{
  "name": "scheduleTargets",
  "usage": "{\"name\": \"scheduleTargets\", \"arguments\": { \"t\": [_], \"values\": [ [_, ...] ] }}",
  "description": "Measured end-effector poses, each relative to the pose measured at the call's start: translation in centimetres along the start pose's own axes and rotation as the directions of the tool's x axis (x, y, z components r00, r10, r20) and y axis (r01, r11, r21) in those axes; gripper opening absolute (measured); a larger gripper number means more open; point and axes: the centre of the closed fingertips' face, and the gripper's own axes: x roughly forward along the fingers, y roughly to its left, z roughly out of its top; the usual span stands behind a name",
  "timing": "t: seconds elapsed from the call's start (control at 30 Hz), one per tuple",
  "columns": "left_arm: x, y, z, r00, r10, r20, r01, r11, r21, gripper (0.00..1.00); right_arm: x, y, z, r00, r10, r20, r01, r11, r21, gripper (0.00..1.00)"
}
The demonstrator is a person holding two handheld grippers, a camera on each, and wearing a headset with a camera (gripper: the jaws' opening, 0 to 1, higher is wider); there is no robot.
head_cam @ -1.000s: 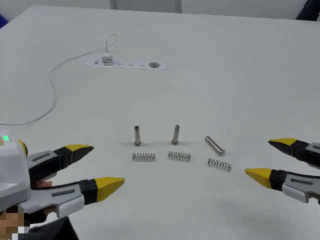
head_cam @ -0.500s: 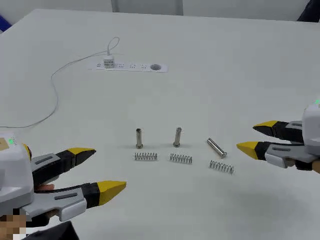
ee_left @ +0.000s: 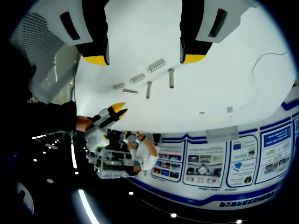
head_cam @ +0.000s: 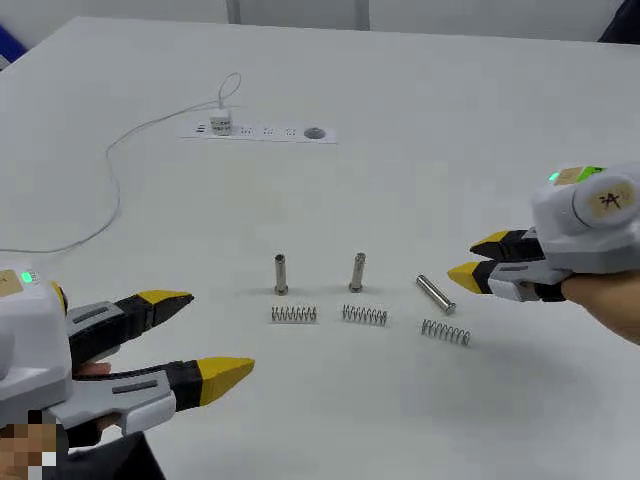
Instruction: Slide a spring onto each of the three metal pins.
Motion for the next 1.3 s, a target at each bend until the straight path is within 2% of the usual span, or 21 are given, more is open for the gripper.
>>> {"name": "scheduleTargets", "arguments": {
  "t": [0.2,0.57,0.73,0.9,1.1,1.13,1.3],
  "values": [
    [0.0,0.0,0.0,1.0000,0.001,-0.004,-0.001,1.000,0.006,0.62,2.0,0.1,-0.8,0.9979,-0.002,-0.065,0.003,1.000,0.011,0.23],
    [0.0,0.1,-0.1,1.0000,0.003,-0.008,-0.003,1.000,0.005,0.62,4.6,0.8,-1.7,0.9897,0.018,-0.142,-0.009,0.998,0.065,0.18],
    [-0.1,0.1,-0.2,0.9999,0.006,-0.008,-0.006,1.000,0.004,0.61,5.6,0.5,-1.9,0.9858,0.014,-0.167,0.000,0.996,0.085,0.17],
    [-0.1,0.2,-0.2,0.9999,0.008,-0.009,-0.008,1.000,0.004,0.61,6.0,0.4,-2.4,0.9797,0.009,-0.200,0.012,0.995,0.103,0.14],
    [-0.1,0.2,-0.2,0.9999,0.011,-0.010,-0.011,1.000,0.002,0.61,6.5,0.4,-2.9,0.9765,0.021,-0.215,0.005,0.993,0.117,0.13],
    [-0.1,0.2,-0.2,0.9999,0.011,-0.011,-0.011,1.000,0.003,0.61,6.4,0.5,-2.6,0.9790,0.028,-0.202,-0.002,0.992,0.127,0.12],
    [-0.1,0.3,-0.2,0.9998,0.014,-0.011,-0.014,1.000,0.000,0.60,6.1,0.8,-2.6,0.9769,0.037,-0.210,-0.006,0.989,0.148,0.10]
  ]
}}
